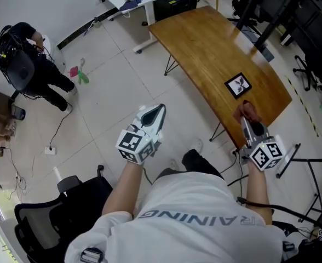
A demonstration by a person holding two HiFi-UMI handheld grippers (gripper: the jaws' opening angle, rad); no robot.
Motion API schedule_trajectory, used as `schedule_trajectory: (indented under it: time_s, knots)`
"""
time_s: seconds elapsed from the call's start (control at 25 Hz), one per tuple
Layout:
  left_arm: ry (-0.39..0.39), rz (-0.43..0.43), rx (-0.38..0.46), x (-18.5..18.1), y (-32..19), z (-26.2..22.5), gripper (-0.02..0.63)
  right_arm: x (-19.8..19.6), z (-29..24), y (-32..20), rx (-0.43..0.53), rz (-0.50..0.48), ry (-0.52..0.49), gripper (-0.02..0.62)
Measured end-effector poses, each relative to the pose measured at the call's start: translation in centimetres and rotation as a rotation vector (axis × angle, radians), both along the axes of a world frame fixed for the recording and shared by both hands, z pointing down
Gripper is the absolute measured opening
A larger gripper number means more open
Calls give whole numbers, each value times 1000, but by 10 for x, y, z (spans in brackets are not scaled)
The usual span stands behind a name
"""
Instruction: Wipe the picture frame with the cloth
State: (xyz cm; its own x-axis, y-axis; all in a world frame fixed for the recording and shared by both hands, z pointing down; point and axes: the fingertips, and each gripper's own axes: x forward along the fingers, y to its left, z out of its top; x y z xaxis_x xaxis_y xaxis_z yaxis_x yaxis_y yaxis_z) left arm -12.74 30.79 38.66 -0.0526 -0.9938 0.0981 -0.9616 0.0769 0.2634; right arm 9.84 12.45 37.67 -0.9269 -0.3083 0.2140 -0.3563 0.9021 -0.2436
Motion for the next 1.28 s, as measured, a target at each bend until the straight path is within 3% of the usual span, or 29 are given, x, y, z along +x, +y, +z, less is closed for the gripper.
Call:
schedule_trajectory:
  time_s: [0.44, 0.76, 1.04, 1.28]
  knots:
    - [-34, 119, -7, -39, -140, -4, 6, -34, 16, -118, -31, 102, -58, 114]
    - [-66, 270, -47, -18, -272, -4, 6, -11, 26, -227, -63, 227, -97, 114]
    - [-71, 488, -150, 21, -352, 32, 6, 7, 48, -260, -140, 349, -106, 114]
    - [-56, 704, -210, 51, -410, 65, 6, 42, 77, -257, -213, 544, -89, 114]
